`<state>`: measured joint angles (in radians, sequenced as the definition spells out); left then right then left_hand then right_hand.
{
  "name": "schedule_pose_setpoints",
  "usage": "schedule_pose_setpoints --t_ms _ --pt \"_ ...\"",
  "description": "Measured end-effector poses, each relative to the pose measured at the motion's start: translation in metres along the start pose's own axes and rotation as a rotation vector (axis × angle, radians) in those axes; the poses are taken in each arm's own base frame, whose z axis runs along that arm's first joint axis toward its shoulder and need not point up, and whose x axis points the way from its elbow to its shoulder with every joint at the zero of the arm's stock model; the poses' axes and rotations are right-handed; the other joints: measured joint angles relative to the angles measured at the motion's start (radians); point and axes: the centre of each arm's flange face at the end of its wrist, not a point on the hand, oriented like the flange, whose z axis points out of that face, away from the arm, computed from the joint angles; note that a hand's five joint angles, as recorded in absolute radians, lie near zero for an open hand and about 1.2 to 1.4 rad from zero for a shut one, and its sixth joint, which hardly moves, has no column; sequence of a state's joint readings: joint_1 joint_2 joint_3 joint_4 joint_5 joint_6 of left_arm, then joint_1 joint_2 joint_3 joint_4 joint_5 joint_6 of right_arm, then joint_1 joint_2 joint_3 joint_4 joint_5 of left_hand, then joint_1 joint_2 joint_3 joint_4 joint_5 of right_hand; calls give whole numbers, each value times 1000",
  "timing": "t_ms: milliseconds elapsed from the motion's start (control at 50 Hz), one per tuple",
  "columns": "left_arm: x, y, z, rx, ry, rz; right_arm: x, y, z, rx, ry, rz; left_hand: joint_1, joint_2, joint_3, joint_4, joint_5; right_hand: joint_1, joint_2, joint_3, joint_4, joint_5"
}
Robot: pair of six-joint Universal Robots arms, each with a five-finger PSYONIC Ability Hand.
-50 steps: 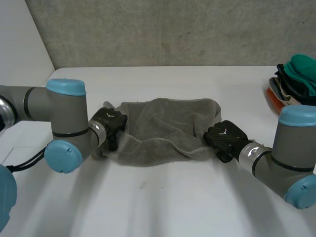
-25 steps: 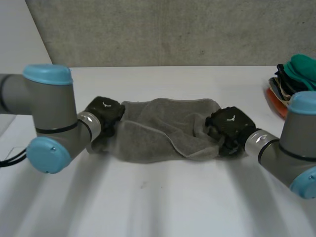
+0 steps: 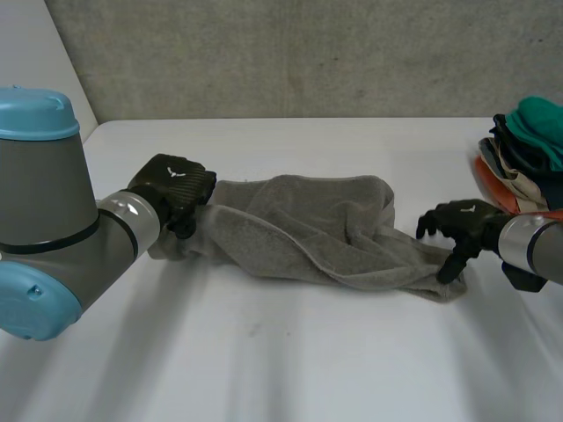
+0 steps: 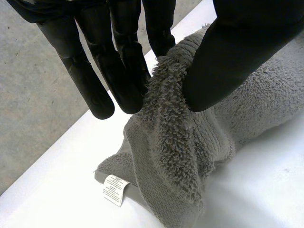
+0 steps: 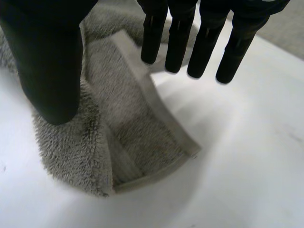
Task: Fold the laundry.
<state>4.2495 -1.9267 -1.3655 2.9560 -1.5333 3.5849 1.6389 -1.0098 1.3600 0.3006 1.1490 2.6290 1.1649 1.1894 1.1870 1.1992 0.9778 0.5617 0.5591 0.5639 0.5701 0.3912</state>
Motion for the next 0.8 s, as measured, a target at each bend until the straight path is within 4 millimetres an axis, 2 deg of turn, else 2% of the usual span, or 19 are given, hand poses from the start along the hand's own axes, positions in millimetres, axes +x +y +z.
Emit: schedule_pose_setpoints --t_ms 80,140,200,260,360,440,600,700,800 --pt "0 1 0 -4 0 -1 -4 9 6 -31 -25 -8 0 0 0 0 0 355 358 346 339 334" --pt "-1 2 0 -7 -5 -3 -7 12 6 -52 -38 -1 0 0 0 0 0 441 450 444 438 440" --pt "-3 1 -1 -3 -11 -4 -8 14 4 -69 -47 10 0 0 0 0 0 389 393 387 382 386" --pt "-7 -2 -3 6 -20 -6 -7 11 -2 -69 -43 15 0 0 0 0 0 73 74 75 69 73" --pt "-11 -6 -3 20 -31 -7 4 -2 -21 -36 3 17 0 0 0 0 0 6 2 -8 -16 -33" --pt "-13 -9 -2 31 -36 -8 11 -4 -34 -28 37 29 0 0 4 0 0 6 2 -15 -22 -42" --pt "-16 -15 3 52 -47 -7 2 19 -42 -71 0 79 0 0 5 0 0 6 2 -15 -22 -42" --pt "-20 -18 10 62 -57 -8 -14 35 -40 -58 -63 75 0 0 5 0 0 6 2 -15 -22 -42" --pt "-22 -18 17 65 -64 -7 -21 43 -35 -12 -81 34 0 0 5 0 0 6 2 -15 -22 -41"
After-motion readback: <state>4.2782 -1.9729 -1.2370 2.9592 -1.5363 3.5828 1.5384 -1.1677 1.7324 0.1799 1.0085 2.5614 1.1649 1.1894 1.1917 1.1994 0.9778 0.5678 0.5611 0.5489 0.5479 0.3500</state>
